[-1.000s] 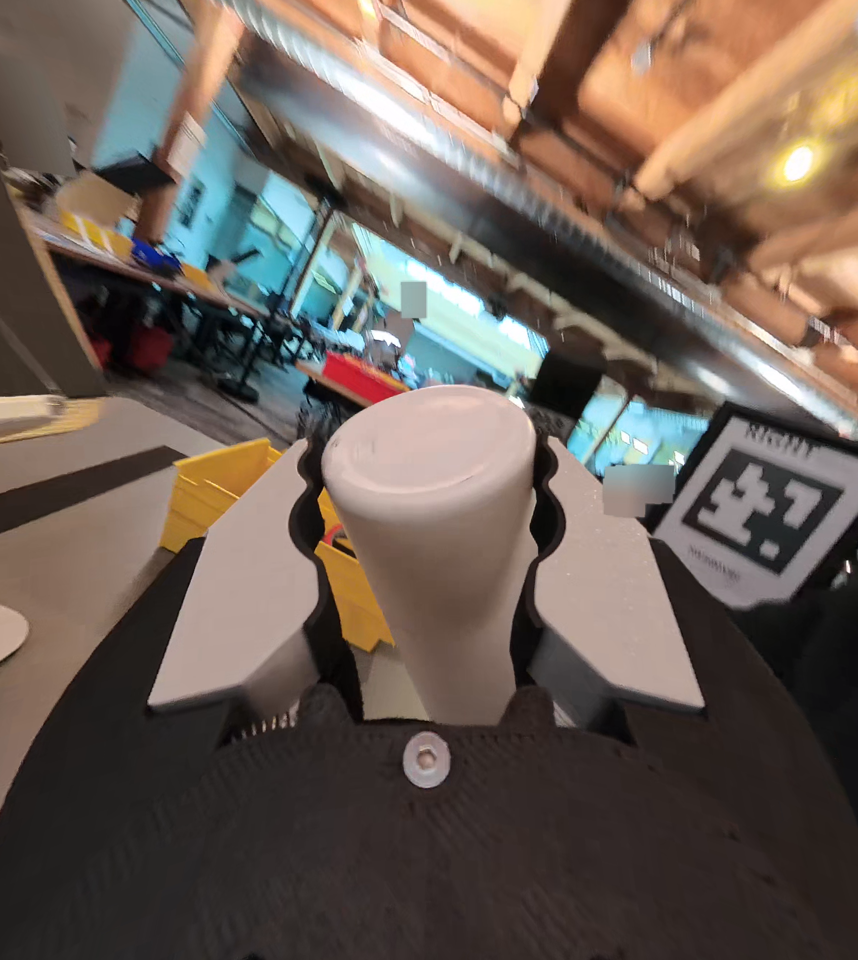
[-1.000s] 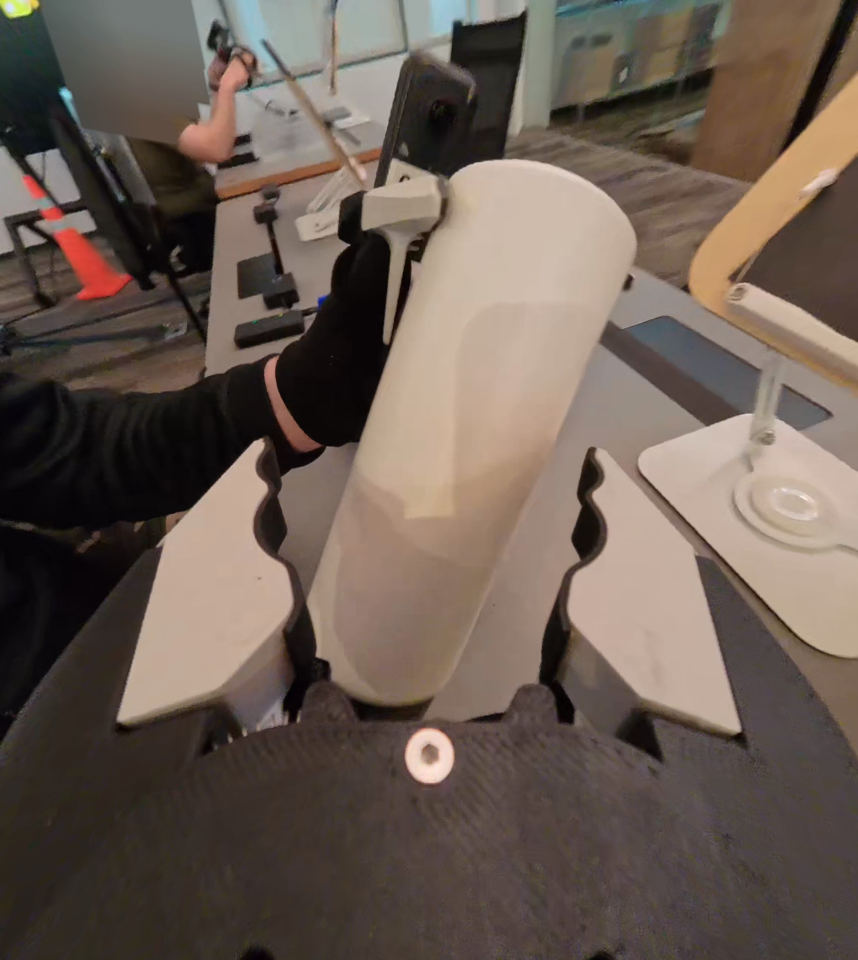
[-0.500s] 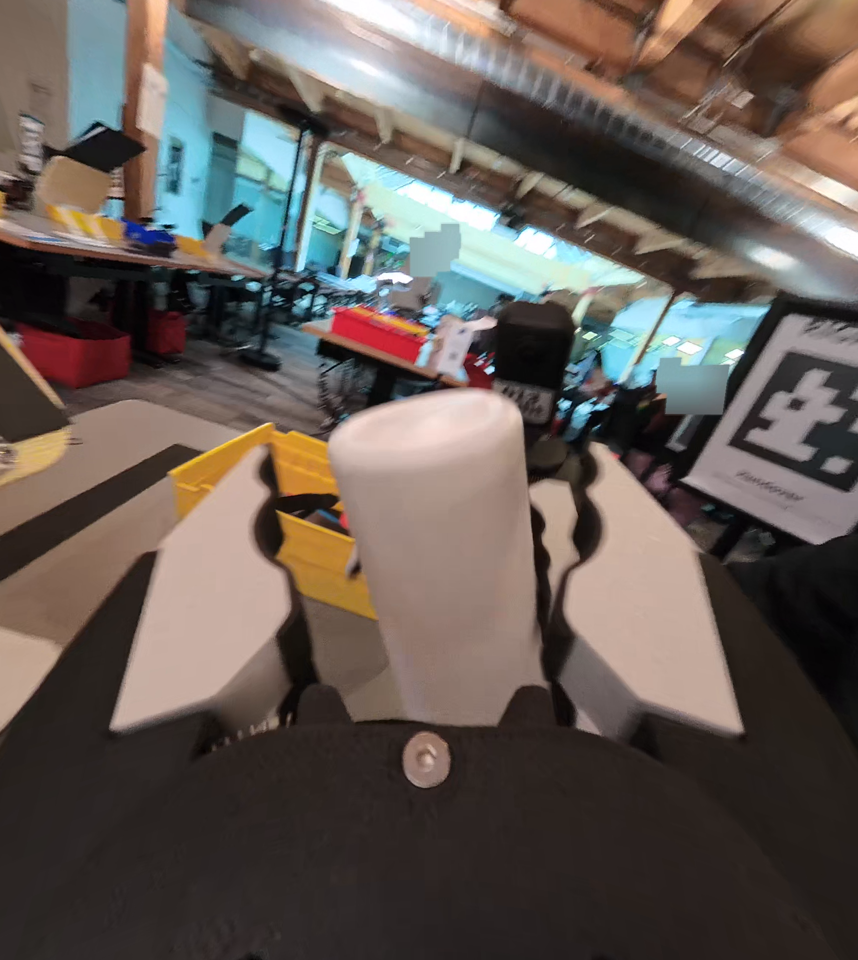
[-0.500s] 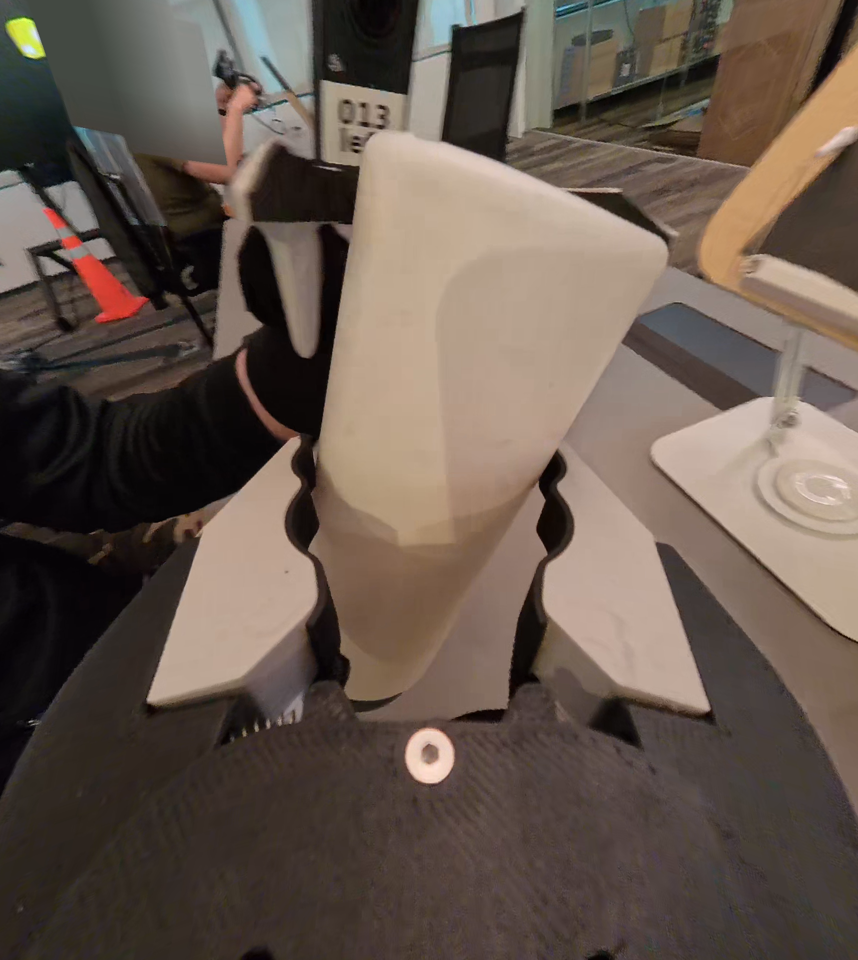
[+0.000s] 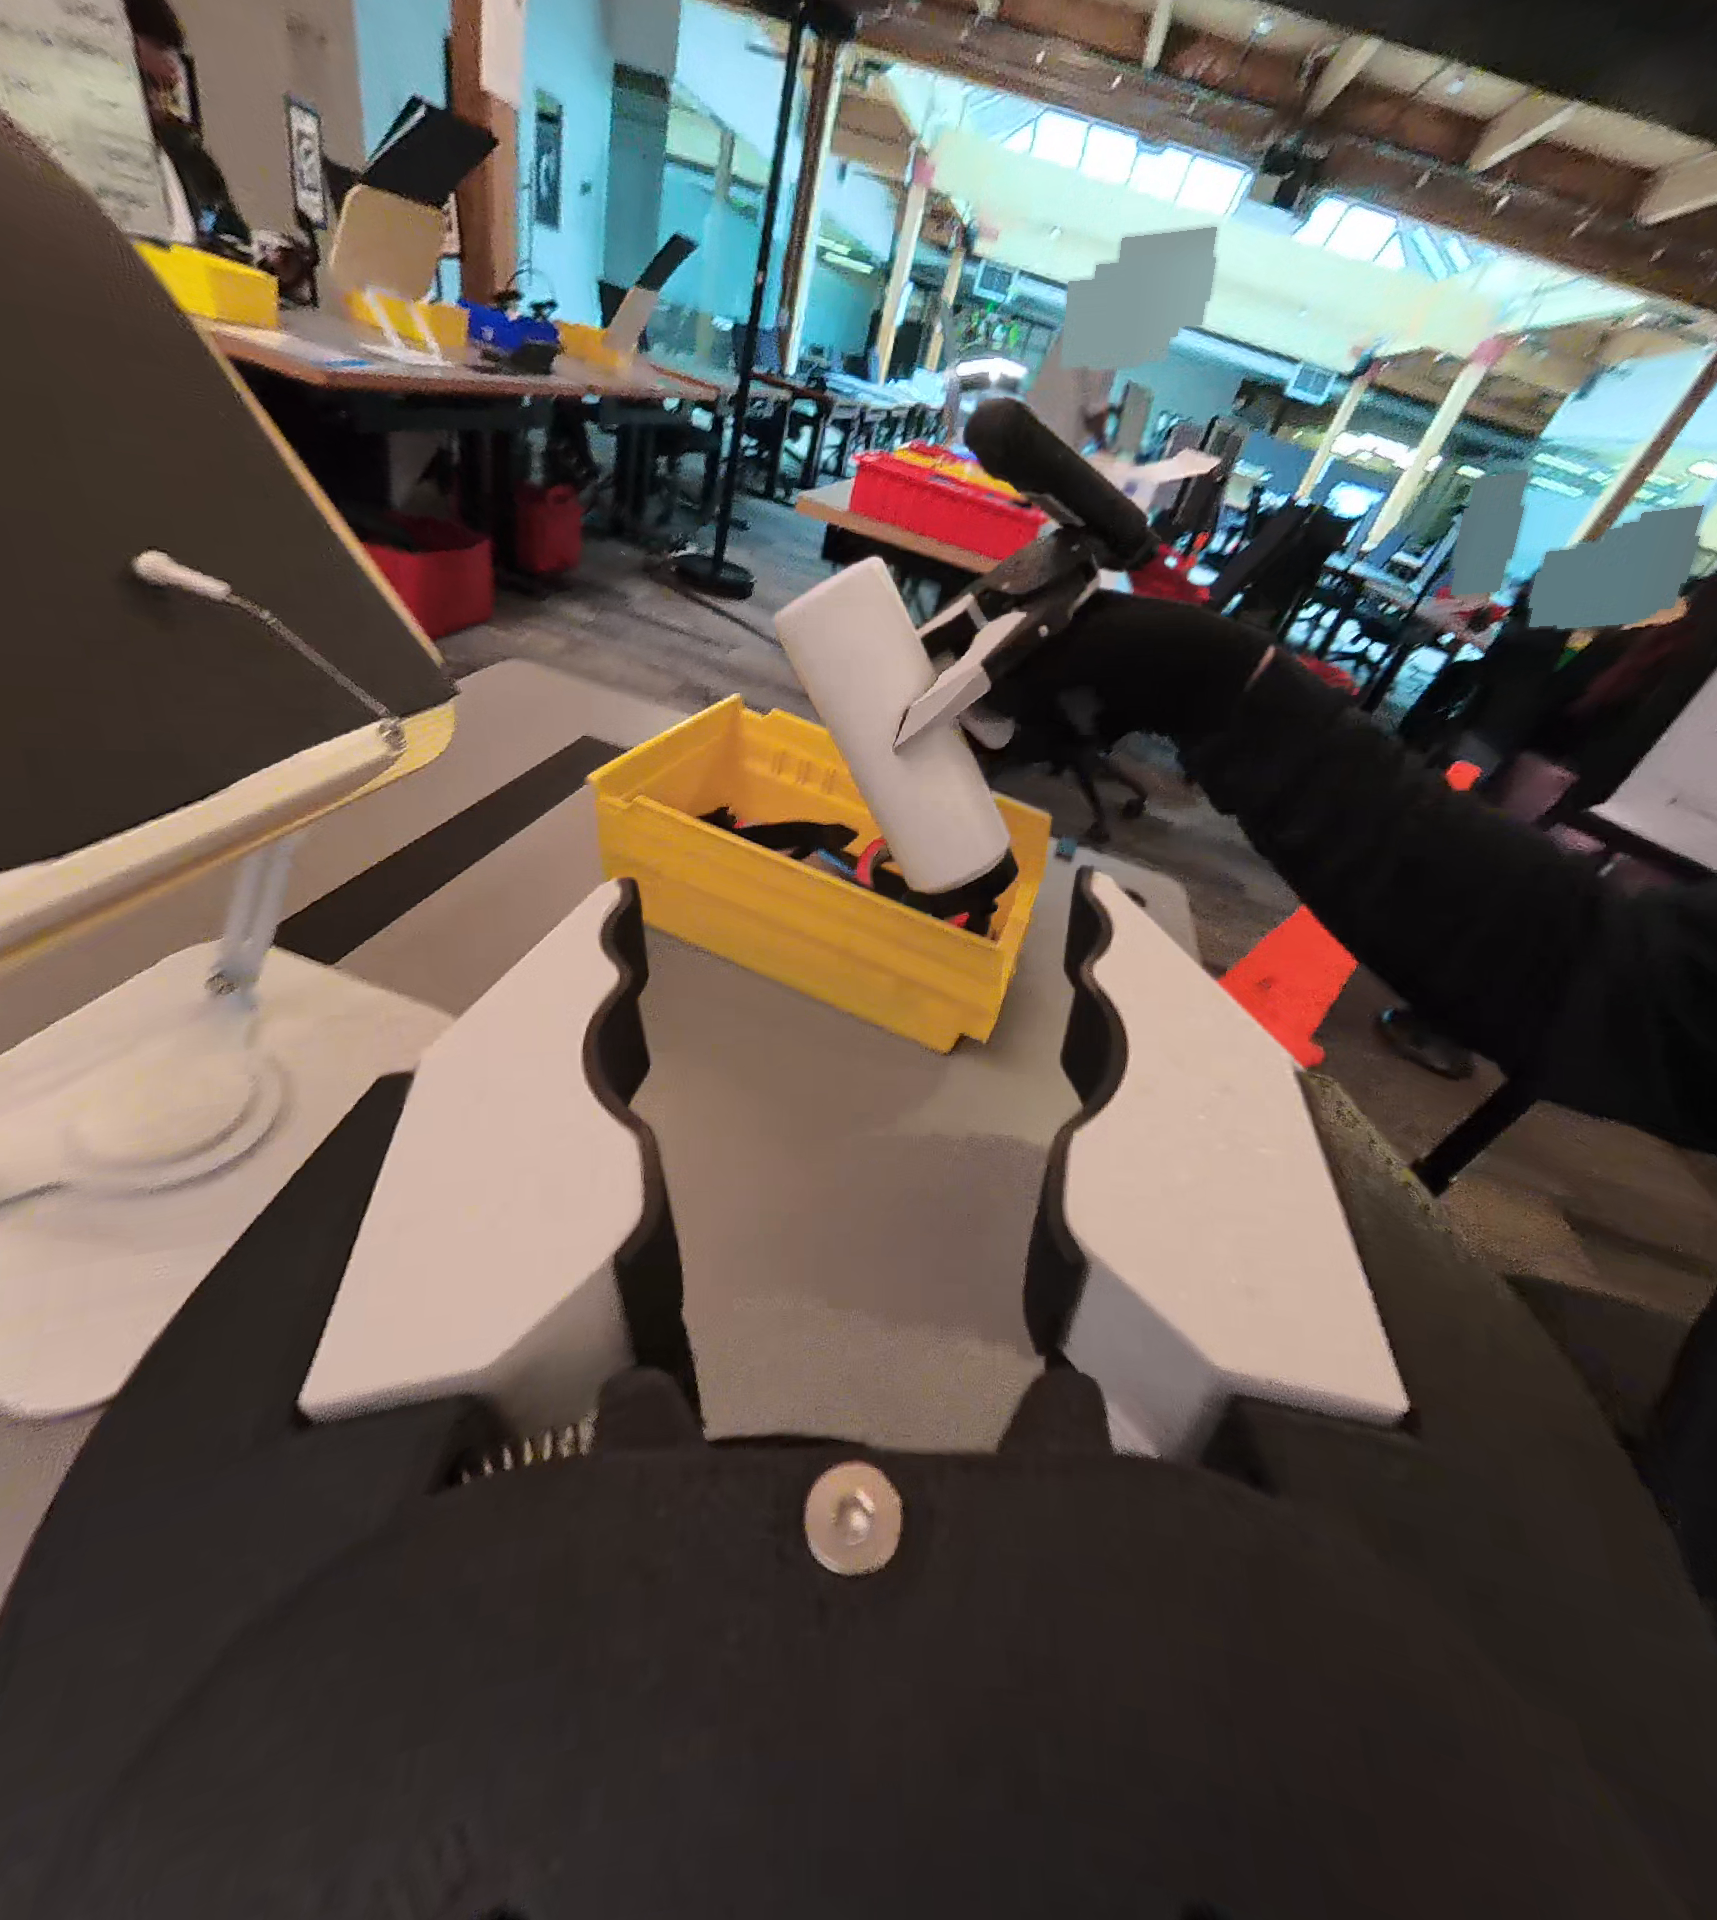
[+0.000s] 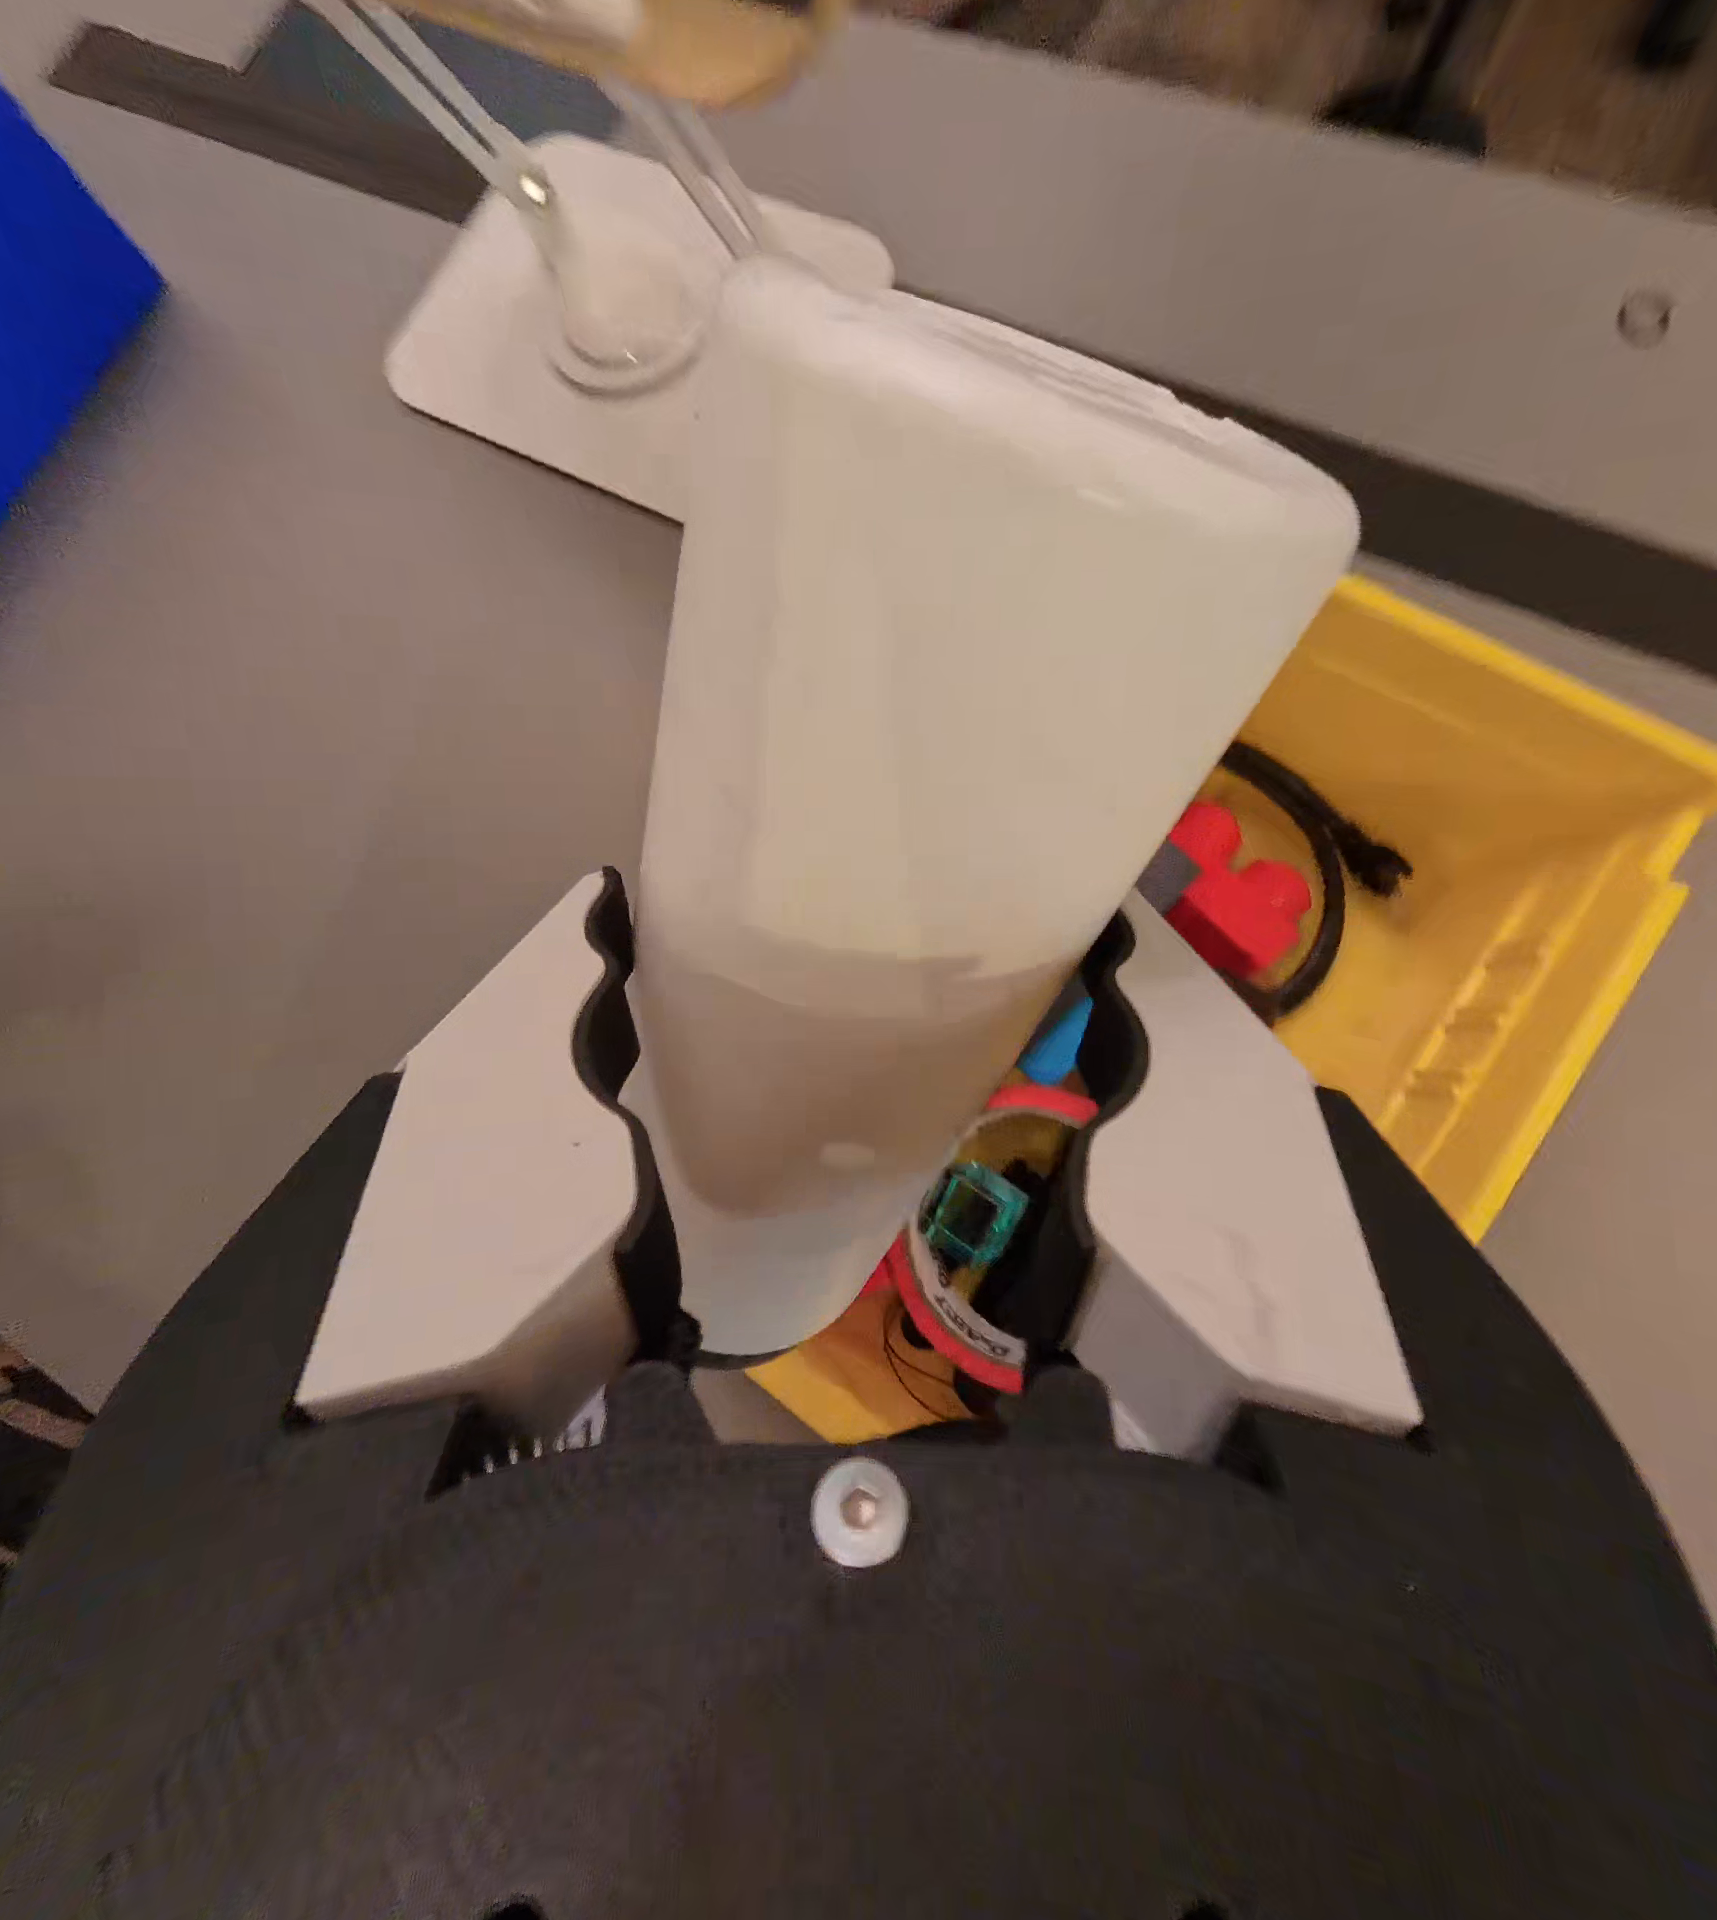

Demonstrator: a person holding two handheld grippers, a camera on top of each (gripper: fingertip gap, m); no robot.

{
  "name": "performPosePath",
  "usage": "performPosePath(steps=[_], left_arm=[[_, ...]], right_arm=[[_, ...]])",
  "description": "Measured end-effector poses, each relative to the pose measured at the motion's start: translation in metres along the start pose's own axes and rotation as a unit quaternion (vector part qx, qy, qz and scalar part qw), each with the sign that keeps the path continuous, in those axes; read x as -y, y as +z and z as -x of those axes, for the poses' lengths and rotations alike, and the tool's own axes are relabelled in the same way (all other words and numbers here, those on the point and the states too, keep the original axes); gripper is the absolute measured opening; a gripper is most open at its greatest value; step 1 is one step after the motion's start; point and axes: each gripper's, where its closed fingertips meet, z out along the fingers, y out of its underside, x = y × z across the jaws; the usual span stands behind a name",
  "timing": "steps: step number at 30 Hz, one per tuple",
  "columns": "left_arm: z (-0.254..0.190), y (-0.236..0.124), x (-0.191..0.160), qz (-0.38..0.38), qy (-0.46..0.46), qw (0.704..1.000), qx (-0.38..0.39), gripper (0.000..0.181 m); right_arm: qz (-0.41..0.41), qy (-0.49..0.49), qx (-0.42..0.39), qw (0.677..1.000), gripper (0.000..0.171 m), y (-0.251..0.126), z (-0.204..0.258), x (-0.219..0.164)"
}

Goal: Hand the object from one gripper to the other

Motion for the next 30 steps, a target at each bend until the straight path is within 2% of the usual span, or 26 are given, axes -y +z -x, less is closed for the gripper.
performPosePath(steps=[3, 6, 8, 9, 11, 13, 16, 19, 23, 30], left_arm=[[0.012, -0.023, -0.003, 0.015, 0.003, 0.999, 0.032, 0.079], [0.024, -0.047, -0.001, 0.021, 0.005, 0.998, 0.061, 0.08], [0.031, -0.063, 0.001, 0.025, 0.006, 0.996, 0.08, 0.08], [0.035, -0.071, 0.0, 0.026, 0.007, 0.995, 0.092, 0.08], [0.044, -0.088, -0.001, 0.034, 0.011, 0.992, 0.118, 0.08], [0.053, -0.107, -0.004, 0.048, 0.016, 0.988, 0.148, 0.081], [0.073, -0.144, -0.01, 0.073, 0.03, 0.975, 0.206, 0.081], [0.095, -0.186, -0.018, 0.103, 0.035, 0.957, 0.269, 0.079], [0.122, -0.237, -0.038, 0.16, 0.044, 0.924, 0.344, 0.071], [0.166, -0.298, -0.103, 0.322, 0.024, 0.847, 0.421, 0.052]], right_arm=[[0.062, 0.033, 0.008, 0.997, 0.086, 0.027, -0.017, -0.029], [0.088, 0.053, 0.028, 0.994, 0.087, 0.057, -0.02, -0.04], [0.099, 0.052, 0.007, 0.994, 0.099, 0.068, -0.027, -0.043], [0.092, 0.058, 0.012, 0.994, 0.1, 0.071, -0.026, -0.04], [0.066, 0.064, 0.016, 0.996, 0.1, 0.069, -0.024, -0.029], [0.053, 0.036, -0.046, 0.997, 0.103, 0.057, -0.035, -0.021], [-0.015, 0.008, -0.082, 0.996, 0.099, 0.03, -0.024, 0.008], [-0.054, -0.048, -0.115, 0.991, 0.097, 0.005, 0.004, 0.027], [-0.117, -0.105, -0.107, 0.982, 0.089, -0.013, 0.066, 0.051], [-0.172, -0.179, -0.024, 0.969, 0.079, 0.004, 0.19, 0.055]])
